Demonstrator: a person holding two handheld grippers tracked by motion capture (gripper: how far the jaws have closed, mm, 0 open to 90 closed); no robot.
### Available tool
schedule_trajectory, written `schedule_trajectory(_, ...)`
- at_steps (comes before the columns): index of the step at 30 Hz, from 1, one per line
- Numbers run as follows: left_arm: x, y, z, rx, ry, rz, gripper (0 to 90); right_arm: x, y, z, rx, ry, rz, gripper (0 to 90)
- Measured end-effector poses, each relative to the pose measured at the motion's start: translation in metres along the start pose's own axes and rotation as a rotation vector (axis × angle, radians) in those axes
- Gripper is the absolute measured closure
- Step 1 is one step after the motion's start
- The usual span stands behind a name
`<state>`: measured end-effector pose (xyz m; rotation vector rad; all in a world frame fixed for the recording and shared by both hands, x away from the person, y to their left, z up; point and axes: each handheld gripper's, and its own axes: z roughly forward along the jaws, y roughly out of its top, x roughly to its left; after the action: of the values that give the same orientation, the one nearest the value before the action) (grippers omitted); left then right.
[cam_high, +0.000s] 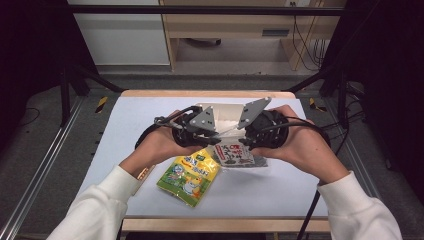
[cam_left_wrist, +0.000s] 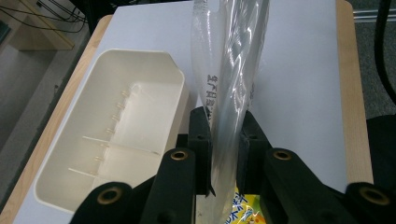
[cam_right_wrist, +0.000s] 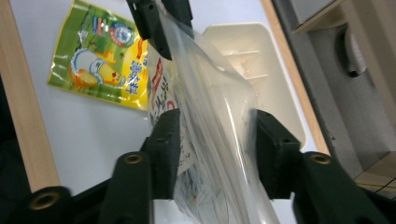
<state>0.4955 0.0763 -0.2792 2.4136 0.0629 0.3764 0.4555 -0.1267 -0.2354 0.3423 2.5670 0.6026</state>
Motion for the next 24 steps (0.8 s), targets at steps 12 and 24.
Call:
schedule_trajectory(12, 0.002, -0.003, -0.003, -0.180, 0.021, -0.082, 42.1, 0.000, -0.009, -0.004, 0.048, 0.096, 0.034, 85.4)
schedule_trajectory(24, -0.007, -0.049, -0.037, -0.178, 0.200, -0.300, 13.3, -0.020, -0.060, -0.050, -0.031, 0.058, 0.227, 87.5)
